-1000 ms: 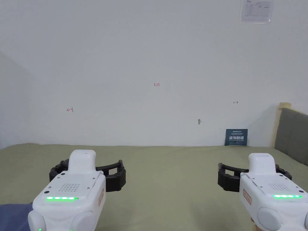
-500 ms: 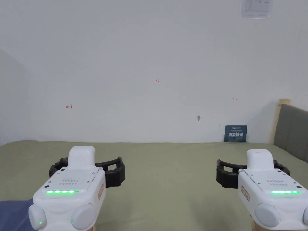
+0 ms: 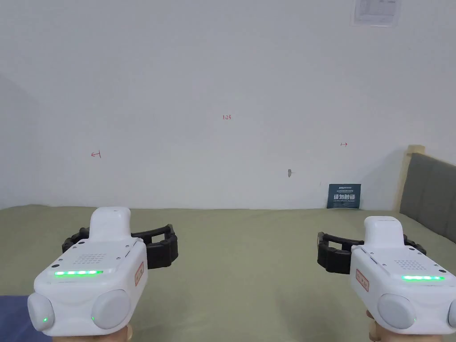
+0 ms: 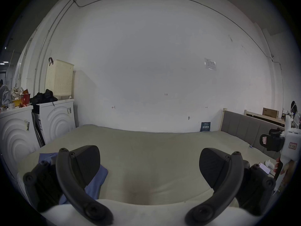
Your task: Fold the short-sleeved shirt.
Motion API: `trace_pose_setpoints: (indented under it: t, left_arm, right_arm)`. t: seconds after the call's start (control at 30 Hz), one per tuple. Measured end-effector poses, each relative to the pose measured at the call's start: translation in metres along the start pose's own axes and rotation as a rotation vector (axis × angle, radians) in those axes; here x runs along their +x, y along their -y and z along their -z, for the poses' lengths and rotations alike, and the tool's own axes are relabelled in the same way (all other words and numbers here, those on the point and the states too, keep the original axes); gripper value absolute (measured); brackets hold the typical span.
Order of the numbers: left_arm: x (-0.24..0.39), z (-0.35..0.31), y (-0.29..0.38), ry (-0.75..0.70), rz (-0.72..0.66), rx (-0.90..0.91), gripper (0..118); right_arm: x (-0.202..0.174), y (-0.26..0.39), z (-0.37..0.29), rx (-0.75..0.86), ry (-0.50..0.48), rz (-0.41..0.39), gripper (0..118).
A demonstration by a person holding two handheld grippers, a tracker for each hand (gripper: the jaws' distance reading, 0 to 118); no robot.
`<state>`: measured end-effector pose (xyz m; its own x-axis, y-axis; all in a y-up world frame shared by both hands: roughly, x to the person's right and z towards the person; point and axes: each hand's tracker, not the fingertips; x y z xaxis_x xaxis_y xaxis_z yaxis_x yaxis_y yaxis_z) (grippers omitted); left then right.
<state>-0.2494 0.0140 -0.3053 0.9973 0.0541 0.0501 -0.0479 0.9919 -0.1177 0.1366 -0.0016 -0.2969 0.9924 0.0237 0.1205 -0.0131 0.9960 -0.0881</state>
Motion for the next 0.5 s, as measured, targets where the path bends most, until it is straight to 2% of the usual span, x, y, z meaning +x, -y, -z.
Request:
trace_pose_setpoints:
  t: [0.5]
  left_arm:
    - [-0.0003,-0.0035,-0.0025,0.008,-0.002,0.023,118]
  right_arm:
    - [0.0009,-0.0056,0.0001,0.012,0.004,-0.002,118]
